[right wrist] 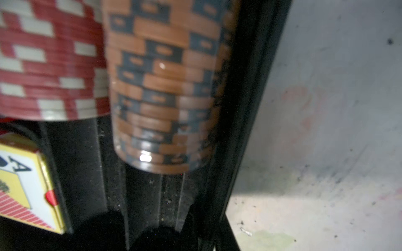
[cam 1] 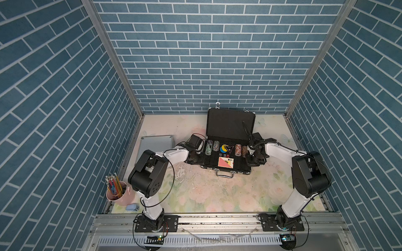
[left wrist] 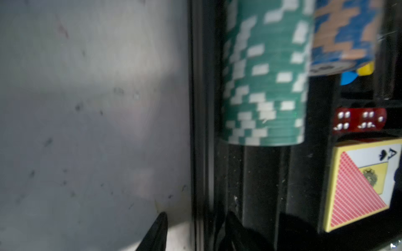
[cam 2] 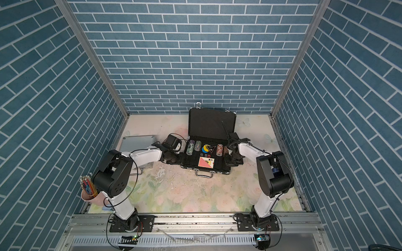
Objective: Close the poker set cases
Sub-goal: Move the poker set case to the center of the board.
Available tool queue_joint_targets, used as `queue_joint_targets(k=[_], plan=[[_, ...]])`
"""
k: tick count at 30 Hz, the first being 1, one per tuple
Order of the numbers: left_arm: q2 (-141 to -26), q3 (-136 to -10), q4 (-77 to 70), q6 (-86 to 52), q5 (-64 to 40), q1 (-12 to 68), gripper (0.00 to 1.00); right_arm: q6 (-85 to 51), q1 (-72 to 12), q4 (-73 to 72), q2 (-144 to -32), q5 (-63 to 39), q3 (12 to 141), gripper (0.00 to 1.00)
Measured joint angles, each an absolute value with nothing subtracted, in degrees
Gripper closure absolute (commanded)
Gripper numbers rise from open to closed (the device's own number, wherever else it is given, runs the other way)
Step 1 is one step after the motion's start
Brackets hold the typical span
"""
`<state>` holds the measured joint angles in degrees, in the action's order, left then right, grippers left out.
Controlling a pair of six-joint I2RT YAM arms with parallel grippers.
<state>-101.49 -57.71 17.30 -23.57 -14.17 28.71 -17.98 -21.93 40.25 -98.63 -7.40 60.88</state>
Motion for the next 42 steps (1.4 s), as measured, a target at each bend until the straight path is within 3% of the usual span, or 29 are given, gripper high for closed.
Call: queue_joint_targets(k=[14,31,39,42], plan=[[-88.8,-42.9,14.5,-28.8,-13.7,32.2,0.67,-19.3,-23.2,39.3,-95.0,-11.1,56.0,1.0],[-76.6,-34.0,20.5,-33.1,-13.5,36.5,0.68,-27.3,-29.2,40.0,-87.4,-12.6,47.8,1.0],[-75.2,-34.2,23.8,-33.6,-12.8,36.8,0.55,-28.7,-29.8,40.2,-86.3,-12.6,47.2,1.0],[-75.4,-34.9,25.3,-33.5,-12.6,36.8,0.48,-29.3,-30.1,41.2,-85.7,-12.4,47.0,0.84]])
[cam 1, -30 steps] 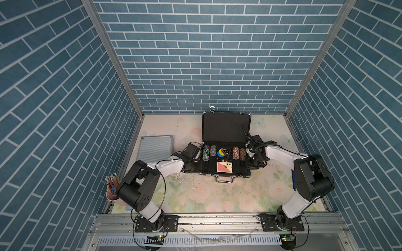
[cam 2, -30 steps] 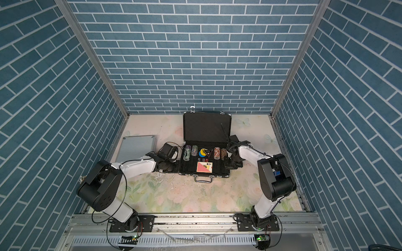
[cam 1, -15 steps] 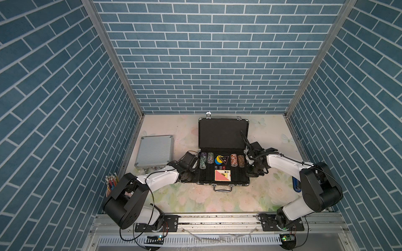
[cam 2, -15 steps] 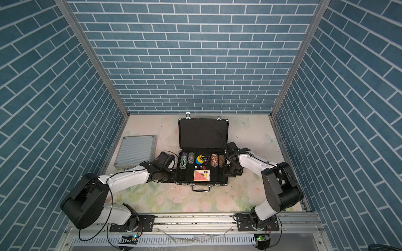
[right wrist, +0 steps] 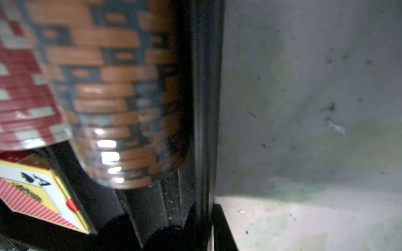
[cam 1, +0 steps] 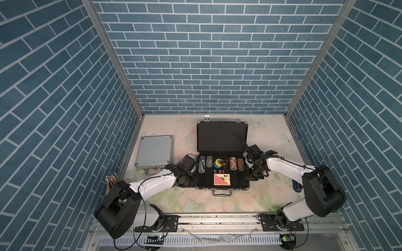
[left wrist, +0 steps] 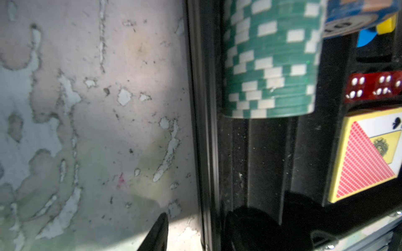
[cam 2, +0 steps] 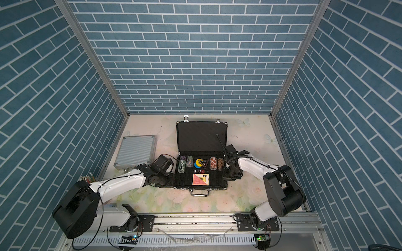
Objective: Close the poker set cases
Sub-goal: Move the poker set case to the center of the board.
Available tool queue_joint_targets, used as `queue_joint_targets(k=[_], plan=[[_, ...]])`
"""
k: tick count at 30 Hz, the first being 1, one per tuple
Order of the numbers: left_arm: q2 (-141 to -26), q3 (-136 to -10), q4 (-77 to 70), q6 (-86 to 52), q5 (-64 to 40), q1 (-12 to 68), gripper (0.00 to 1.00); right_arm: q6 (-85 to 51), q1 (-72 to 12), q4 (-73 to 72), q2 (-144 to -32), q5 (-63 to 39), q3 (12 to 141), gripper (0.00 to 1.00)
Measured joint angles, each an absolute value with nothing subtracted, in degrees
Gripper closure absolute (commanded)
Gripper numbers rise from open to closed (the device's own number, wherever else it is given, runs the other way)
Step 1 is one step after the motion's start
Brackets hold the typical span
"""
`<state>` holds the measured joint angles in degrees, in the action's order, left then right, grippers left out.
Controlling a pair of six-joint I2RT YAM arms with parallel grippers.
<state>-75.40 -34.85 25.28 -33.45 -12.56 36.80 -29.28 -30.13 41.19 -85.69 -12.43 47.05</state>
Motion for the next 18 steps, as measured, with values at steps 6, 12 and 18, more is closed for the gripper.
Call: queue_joint_targets(k=[6,12,18], plan=[[-74.9,-37.0,29.2,-32.6,-11.6,36.9,0.34,-30.0,-30.1,47.7,-81.8,-11.6,47.4,0.64],[-72.5,-39.2,31.1,-31.8,-9.9,36.6,0.27,-29.3,-27.8,51.7,-79.2,-11.6,52.6,0.49],[-71.6,-41.3,31.4,-30.4,-10.3,33.5,0.16,-26.1,-20.0,52.9,-79.0,-14.0,61.5,0.4]])
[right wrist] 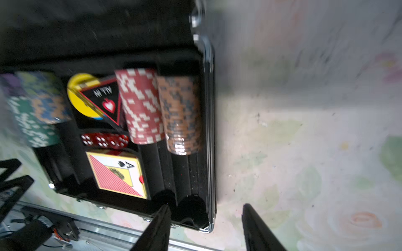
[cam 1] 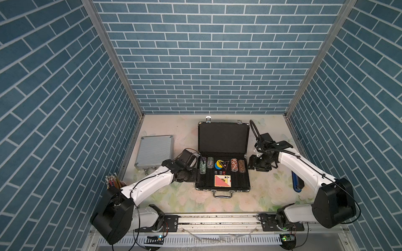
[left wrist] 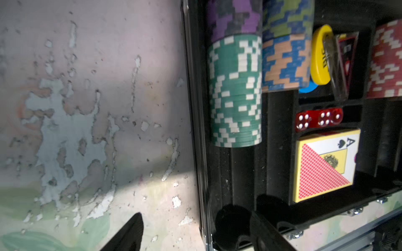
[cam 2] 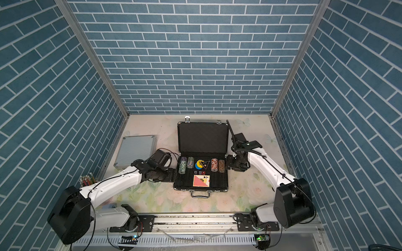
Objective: Close the poker set cases
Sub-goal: Move the poker set case to the center of the board, then close the lid of the poker set case.
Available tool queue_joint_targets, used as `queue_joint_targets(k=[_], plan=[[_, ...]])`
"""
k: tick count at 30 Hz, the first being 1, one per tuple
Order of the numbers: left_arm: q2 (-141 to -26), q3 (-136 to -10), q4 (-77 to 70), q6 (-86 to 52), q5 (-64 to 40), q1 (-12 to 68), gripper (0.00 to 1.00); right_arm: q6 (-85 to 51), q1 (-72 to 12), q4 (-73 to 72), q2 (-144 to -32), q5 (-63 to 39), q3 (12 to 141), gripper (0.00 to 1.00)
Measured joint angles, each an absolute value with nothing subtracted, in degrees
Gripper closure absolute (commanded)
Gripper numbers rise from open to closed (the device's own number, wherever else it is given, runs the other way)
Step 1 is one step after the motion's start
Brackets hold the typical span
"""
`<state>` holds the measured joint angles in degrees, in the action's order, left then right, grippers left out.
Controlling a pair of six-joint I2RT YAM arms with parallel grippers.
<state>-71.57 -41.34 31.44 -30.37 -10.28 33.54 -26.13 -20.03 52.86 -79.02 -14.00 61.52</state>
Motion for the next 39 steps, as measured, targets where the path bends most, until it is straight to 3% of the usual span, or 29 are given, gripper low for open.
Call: queue_joint_targets(k=[6,11,21,28,39], plan=[[-68.6,-41.3,30.0,-28.9,-13.5,24.8,0.07,-22.8,-11.5,52.1,-82.9,-18.9,73.9,0.33],[-68.1,-41.3,28.6,-27.0,-16.8,19.3,0.06,-22.2,-6.1,49.3,-89.4,-23.4,84.5,0.32],[-70.0,-41.3,24.8,-25.0,-22.7,14.3,0.05,-24.1,-4.3,44.1,-105.9,-31.8,102.0,0.36],[-70.7,-41.3,22.9,-24.8,-24.6,13.7,0.05,-25.7,-4.6,43.8,-112.0,-37.6,105.5,0.44],[-71.9,-41.3,21.5,-24.6,-25.8,12.8,0.05,-26.8,-6.9,41.5,-112.1,-44.9,102.5,0.49]])
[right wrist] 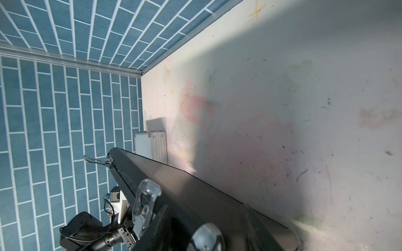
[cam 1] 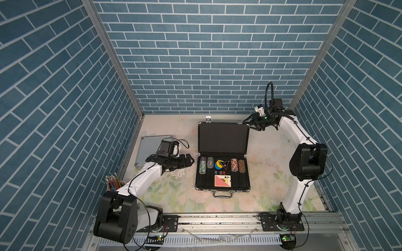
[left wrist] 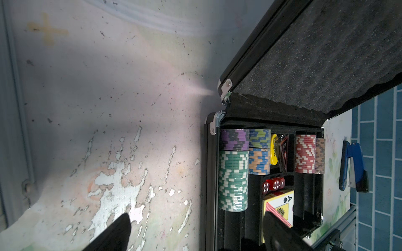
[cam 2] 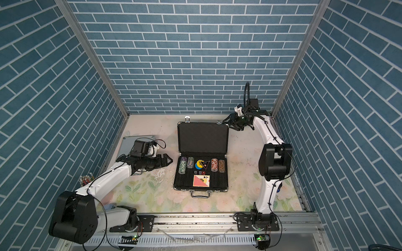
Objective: Close the poker set cases
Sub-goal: Close the lid of the poker set case.
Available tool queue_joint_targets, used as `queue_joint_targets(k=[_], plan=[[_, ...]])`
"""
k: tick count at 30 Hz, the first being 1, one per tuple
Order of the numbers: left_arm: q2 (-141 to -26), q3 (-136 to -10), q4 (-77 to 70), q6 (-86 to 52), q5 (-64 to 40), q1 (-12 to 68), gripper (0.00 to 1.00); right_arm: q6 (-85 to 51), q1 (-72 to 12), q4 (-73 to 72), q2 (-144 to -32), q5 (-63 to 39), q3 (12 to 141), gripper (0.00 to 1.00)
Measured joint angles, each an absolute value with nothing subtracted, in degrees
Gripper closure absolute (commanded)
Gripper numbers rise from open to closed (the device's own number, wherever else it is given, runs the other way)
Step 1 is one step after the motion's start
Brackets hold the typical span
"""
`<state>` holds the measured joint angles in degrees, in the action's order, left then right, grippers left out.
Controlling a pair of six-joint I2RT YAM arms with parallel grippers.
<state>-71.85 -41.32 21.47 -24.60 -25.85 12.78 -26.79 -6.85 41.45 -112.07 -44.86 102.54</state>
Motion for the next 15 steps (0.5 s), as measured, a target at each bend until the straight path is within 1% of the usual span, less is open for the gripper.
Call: queue_joint_targets(k=[15], plan=[[-71.1,-41.3,21.5,-24.6,-26.0,10.1,0.05,-27.0,-7.4,39.0,-99.8,-46.5,90.1,0.51]])
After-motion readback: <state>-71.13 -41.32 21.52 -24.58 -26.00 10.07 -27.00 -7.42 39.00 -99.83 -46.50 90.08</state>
